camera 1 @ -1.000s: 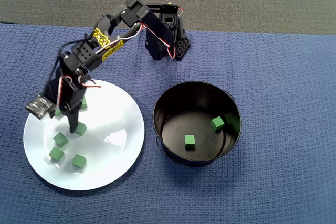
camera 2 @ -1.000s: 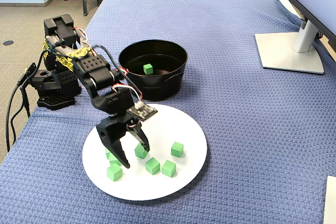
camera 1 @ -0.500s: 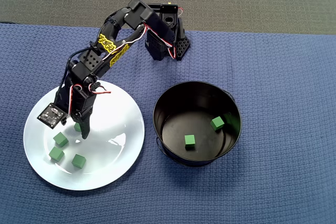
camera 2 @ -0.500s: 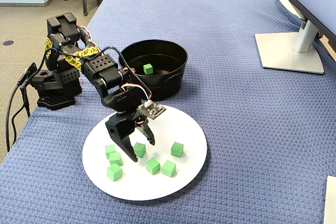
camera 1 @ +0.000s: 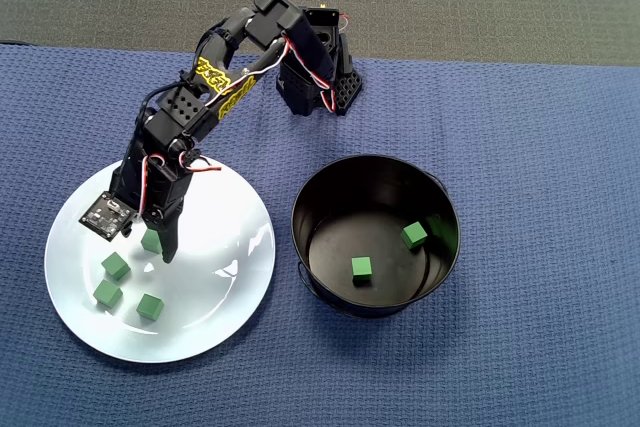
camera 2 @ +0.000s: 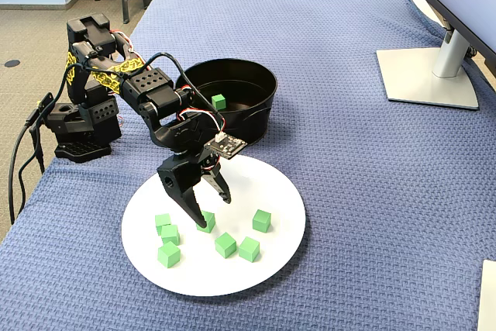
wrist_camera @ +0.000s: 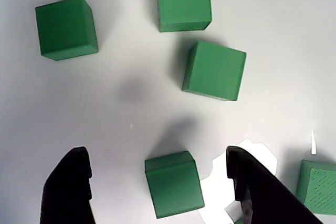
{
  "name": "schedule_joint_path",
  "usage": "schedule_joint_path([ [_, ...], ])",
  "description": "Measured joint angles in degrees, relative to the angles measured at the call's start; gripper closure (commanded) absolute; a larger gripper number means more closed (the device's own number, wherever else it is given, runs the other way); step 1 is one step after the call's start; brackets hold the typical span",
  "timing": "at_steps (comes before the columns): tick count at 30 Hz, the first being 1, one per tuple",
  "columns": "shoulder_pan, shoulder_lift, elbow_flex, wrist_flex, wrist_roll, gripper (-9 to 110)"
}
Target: Pick up the green cubes from the white plate and place them in the black recipient
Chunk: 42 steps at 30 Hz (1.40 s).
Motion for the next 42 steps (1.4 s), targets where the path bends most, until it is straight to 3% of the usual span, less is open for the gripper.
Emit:
schedule_joint_path([
  [42,-4.0,0.0,1.3,-0.4,-5.3,76],
])
